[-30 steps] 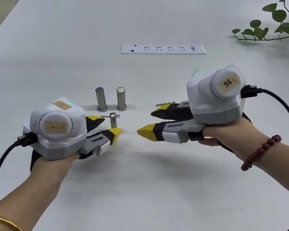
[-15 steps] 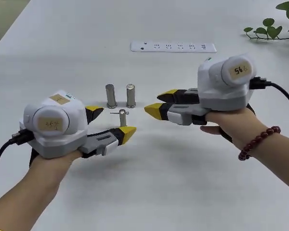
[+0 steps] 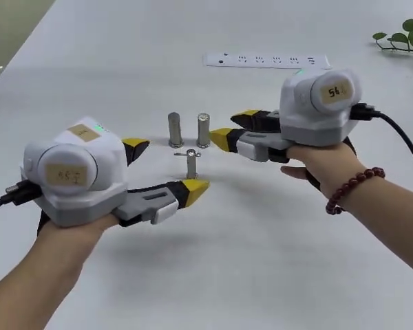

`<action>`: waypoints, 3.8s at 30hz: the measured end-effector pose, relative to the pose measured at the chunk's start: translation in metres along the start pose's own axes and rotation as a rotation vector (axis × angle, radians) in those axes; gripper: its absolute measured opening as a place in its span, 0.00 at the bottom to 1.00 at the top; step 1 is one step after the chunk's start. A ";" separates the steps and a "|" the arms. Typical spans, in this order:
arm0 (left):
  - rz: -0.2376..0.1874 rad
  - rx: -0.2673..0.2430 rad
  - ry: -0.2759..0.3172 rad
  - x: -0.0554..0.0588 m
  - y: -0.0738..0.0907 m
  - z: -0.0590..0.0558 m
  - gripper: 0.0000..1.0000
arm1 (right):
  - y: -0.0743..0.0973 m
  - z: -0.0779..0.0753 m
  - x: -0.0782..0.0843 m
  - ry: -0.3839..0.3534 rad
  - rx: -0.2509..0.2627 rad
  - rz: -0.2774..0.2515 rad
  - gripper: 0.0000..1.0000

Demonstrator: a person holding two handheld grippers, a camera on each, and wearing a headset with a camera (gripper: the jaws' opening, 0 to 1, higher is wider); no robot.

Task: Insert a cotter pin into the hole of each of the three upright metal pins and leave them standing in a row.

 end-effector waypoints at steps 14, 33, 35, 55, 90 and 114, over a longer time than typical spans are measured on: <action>-0.009 -0.002 -0.020 0.000 0.009 -0.006 0.82 | -0.037 -0.004 0.003 0.003 0.017 -0.003 0.24; -0.002 0.003 0.005 0.006 0.009 -0.007 0.97 | -0.054 -0.013 0.012 -0.007 0.027 0.009 0.11; -0.002 0.008 0.011 0.007 0.009 -0.008 0.98 | -0.054 -0.012 0.012 -0.012 0.028 0.010 0.11; 0.013 0.035 0.019 0.010 0.010 -0.012 0.99 | -0.054 -0.013 0.013 0.059 0.047 0.026 0.08; -0.021 0.046 0.009 -0.002 0.028 -0.027 0.99 | 0.025 0.005 0.048 0.045 0.152 0.060 0.08; -0.019 0.057 0.011 0.003 0.030 -0.031 0.98 | 0.041 0.018 0.068 0.020 0.191 0.055 0.08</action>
Point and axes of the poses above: the centre of the closed fingertips' face, and the gripper's own axes: y roughly backward along the fingers, z roughly to its left, x roughly out of its underside, the point moved 1 cm from there along y, roughly backward along the fingers, and after that the axes turned 7 degrees about -y, right-handed, at the moved point
